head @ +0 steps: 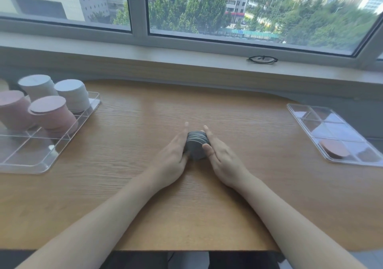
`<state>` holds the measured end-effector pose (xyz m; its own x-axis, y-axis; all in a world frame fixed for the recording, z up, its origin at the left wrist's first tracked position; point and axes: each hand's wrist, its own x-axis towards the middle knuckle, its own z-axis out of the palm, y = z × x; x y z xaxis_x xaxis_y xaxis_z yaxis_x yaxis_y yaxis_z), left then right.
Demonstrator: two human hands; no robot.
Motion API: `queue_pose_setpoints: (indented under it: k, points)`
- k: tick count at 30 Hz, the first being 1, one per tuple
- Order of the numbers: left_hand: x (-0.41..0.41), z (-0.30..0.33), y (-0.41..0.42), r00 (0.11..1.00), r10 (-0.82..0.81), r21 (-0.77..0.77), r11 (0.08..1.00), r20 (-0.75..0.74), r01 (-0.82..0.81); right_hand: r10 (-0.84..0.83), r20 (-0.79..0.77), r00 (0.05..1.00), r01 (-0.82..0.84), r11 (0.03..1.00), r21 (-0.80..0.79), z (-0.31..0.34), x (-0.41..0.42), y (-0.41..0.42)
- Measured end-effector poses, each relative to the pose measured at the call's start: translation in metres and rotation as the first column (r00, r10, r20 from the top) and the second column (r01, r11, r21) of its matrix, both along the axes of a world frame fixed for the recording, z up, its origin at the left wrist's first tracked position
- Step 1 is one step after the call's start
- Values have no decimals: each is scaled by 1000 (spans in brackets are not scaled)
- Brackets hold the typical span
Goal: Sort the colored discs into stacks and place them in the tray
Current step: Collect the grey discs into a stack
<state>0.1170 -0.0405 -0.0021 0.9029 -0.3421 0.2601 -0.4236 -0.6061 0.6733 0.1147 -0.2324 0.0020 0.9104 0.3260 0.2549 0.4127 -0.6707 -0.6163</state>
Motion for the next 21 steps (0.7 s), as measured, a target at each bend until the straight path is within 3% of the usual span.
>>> queue_pose_setpoints:
  k: [8, 13, 18, 21]
  points:
    - [-2, -3, -4, 997, 37, 66, 997, 65, -42, -30, -9, 1000, 28, 993, -116, 0, 4, 6]
    - [4, -4, -2, 997, 65, 27, 997, 29, -66, -49, 140, 989, 90, 949, -301, -1, 10, 19]
    - [-7, 13, 39, 987, 158, -174, 972, -18, -159, 60, 178, 982, -63, 998, 11, 14, 11, 55]
    - [-25, 30, 89, 962, 271, -259, 928, -30, -269, 201, 271, 941, -229, 971, 75, 22, 1, 104]
